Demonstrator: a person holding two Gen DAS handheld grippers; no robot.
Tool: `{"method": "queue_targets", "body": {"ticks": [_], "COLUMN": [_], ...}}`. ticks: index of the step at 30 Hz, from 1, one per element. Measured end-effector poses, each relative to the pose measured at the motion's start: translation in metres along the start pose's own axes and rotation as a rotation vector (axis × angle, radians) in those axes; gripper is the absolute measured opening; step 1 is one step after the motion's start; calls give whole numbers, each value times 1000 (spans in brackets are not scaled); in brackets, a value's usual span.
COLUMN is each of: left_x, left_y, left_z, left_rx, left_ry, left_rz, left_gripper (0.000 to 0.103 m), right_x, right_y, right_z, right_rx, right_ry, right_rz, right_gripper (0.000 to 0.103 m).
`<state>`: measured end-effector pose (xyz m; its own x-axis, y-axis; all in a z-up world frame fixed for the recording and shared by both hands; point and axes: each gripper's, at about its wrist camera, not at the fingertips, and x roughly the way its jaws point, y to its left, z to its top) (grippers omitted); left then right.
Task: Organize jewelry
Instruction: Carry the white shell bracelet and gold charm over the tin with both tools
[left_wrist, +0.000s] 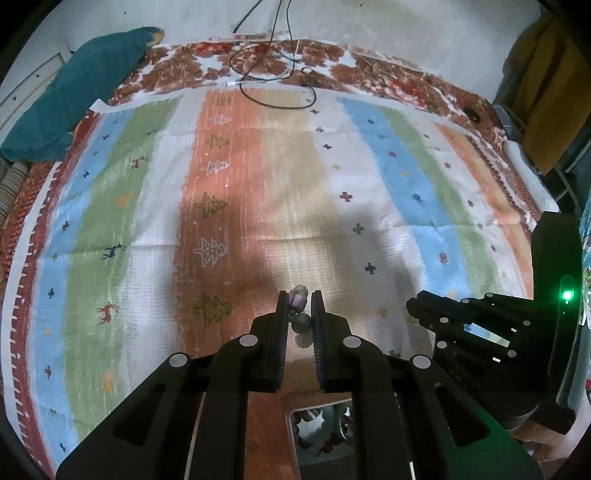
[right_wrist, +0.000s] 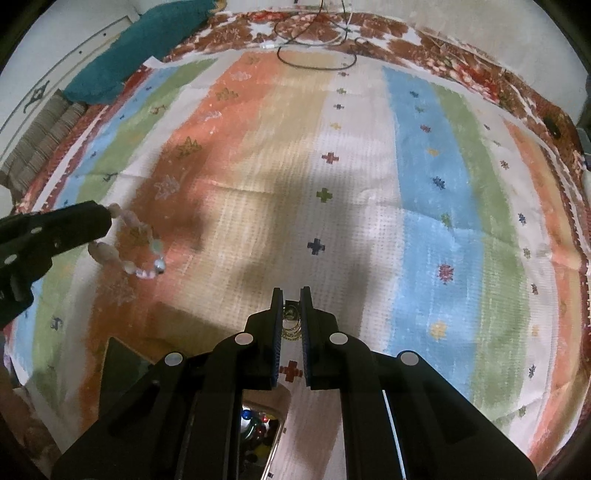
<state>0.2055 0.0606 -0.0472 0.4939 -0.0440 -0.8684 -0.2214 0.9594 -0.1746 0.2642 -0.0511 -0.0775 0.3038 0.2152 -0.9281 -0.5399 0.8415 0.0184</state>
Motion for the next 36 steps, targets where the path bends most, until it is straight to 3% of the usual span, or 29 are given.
{"method": "queue_targets", "body": {"ticks": [36], "left_x": [-59], "left_y": [-23], "left_z": [-35], "left_rx": [59], "left_ry": [-103], "left_rz": [-44], "left_gripper": [12], "right_x": [-46], "right_y": [12], "right_z": [-33], "right_rx": [-12], "right_ry": [-90], "right_rz": [9], "right_gripper": [10]}}
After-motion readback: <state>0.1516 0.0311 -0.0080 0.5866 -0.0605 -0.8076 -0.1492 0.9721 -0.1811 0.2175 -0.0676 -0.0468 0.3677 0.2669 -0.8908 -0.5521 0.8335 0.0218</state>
